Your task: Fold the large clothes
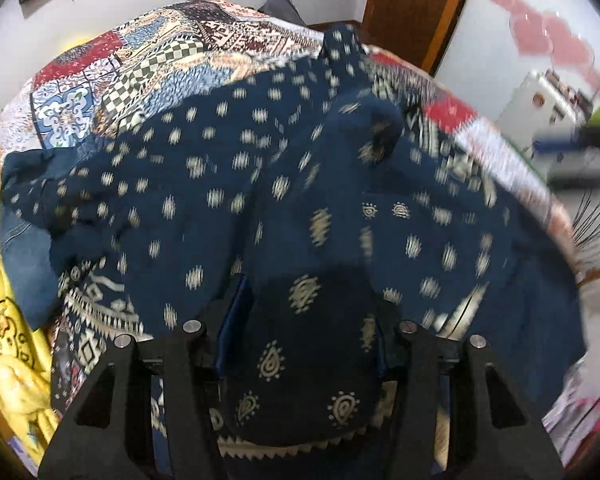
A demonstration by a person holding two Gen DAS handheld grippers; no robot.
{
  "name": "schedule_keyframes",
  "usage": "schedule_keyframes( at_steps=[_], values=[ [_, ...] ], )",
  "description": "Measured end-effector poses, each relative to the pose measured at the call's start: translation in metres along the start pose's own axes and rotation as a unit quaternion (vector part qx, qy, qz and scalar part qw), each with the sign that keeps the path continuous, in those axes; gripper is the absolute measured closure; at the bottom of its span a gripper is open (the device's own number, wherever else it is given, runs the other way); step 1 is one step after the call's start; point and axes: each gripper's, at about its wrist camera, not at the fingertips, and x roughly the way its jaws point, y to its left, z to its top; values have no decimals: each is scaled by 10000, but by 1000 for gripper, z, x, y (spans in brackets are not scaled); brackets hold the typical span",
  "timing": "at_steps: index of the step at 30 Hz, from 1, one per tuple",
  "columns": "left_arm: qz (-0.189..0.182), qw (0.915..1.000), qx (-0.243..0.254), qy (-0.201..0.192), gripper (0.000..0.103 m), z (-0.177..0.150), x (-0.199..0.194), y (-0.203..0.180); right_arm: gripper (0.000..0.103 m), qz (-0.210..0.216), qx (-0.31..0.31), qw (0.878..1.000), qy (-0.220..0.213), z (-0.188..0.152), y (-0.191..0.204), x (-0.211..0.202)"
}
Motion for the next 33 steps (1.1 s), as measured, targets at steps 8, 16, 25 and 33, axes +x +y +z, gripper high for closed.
schedule_keyframes(
  at_steps=[8,16,25,33],
  values=[
    [67,9990,-364,-243,48,-35,-24,14,52,-49,251,9994,243,9,10,52],
    [224,9969,-474,-593,41,-51,-67,31,52,144,467,9960,752,-4,-6,83],
    [888,9781,-1339,-1324,33,-33,-112,102,52,-141,682,9974,-173,22,-44,19],
    [1343,9586,-2291,-1026,31,-19,-68,182,44,-939,984,9899,-388,44,-84,36]
  ],
)
